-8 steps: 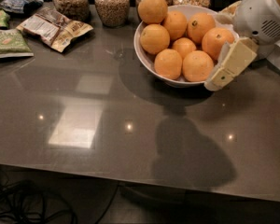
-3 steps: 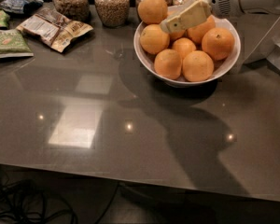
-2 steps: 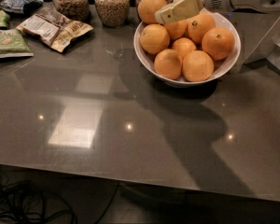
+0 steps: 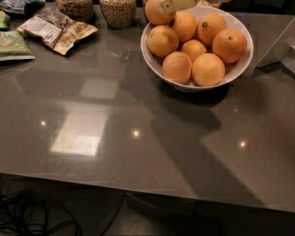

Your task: Pick orange from white bowl

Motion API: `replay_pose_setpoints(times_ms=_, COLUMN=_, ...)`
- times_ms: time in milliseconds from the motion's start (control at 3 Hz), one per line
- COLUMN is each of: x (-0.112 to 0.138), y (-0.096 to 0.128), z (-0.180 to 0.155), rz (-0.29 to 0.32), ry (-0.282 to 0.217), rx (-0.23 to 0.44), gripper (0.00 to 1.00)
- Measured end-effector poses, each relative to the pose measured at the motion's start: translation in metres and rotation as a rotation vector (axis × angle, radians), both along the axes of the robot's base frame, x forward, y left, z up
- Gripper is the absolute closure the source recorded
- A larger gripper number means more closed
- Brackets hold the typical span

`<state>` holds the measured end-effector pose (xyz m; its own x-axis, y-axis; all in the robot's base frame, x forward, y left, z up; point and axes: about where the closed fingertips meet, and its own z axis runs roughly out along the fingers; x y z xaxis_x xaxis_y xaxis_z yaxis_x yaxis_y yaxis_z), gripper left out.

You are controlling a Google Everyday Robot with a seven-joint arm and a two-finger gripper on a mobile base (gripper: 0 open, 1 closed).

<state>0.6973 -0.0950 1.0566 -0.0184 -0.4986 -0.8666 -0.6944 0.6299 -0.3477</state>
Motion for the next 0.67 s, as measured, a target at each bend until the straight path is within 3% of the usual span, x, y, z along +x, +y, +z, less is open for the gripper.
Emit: replay_pose_setpoints(times_ms=667, x=0.018, y=0.014, z=-0.021, rz=0.020, ry=0.088, rx=-0.035, gripper=0.22)
